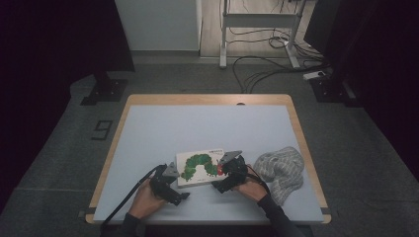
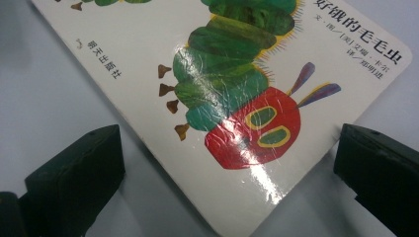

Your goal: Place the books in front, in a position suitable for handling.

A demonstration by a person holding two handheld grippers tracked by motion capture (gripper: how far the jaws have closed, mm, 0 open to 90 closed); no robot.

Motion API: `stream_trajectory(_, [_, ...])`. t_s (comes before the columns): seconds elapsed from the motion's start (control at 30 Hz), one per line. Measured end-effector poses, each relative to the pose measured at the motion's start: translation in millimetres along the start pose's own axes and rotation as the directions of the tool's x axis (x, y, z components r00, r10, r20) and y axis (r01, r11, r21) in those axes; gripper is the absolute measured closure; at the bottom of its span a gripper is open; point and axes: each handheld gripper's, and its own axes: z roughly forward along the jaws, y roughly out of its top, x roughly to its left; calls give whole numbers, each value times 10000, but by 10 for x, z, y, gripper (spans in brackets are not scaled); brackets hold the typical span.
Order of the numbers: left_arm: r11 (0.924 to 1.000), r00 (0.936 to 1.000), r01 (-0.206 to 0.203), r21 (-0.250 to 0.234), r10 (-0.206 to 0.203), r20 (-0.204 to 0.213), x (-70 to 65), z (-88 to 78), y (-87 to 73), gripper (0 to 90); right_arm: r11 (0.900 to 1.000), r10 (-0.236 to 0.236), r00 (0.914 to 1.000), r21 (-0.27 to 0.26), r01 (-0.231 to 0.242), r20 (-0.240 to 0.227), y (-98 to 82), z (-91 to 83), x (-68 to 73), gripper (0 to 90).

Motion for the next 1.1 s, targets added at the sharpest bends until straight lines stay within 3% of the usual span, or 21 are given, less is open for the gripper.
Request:
stream_trajectory(0.03, [10000, 10000, 0, 0, 0, 0, 0, 0, 0, 0, 10000, 0, 10000, 0, 0, 0, 0, 0, 0, 0])
stream_trajectory(0.1, [10000, 9990, -23, 15, 24, -443, 100, -89, -4, 0, 9996, 196, 9991, -214, -204, -363, 7, -26, -70, 3])
stream_trajectory(0.13, [10000, 9990, -23, 15, 24, -443, 100, -89, -4, 0, 9996, 196, 9991, -214, -204, -363, 7, -26, -70, 3])
stream_trajectory(0.2, [10000, 9957, 14, -38, -17, -926, 210, -196, -18, 0, 9991, 191, 9995, -363, -200, -269, 31, -65, -135, 3])
stream_trajectory(0.3, [9995, 9918, 240, -189, -262, -1250, 331, -282, -41, 0, 9979, 335, 9991, -544, -348, -247, 66, -88, -199, 0])
stream_trajectory(0.4, [9990, 9881, 441, -99, -451, -1471, 433, -258, -61, 0, 9971, 460, 9988, -602, -468, -138, 105, -73, -264, 0])
stream_trajectory(0.6, [9987, 9956, 506, -53, -508, -784, 497, -85, -80, 0, 9953, 828, 9962, -483, -841, -271, 165, 51, -364, 0])
stream_trajectory(0.73, [9980, 9957, 593, -236, -609, -698, 486, -70, -89, 0, 9931, 1084, 9928, -392, -1105, -517, 182, 112, -412, 0])
stream_trajectory(0.83, [9963, 9977, 578, -637, -599, -326, 406, 8, -77, 0, 9918, 1198, 9906, -376, -1225, -666, 199, 144, -450, 0])
stream_trajectory(0.97, [9955, 9983, 508, -801, -530, -255, 350, 39, -66, 0, 9911, 1285, 9895, -268, -1305, -665, 234, 163, -492, 0])
stream_trajectory(1.1, [9957, 9990, 420, -829, -433, -143, 291, 57, -52, 0, 9938, 1083, 9910, -169, -1099, -789, 287, 200, -532, 0])
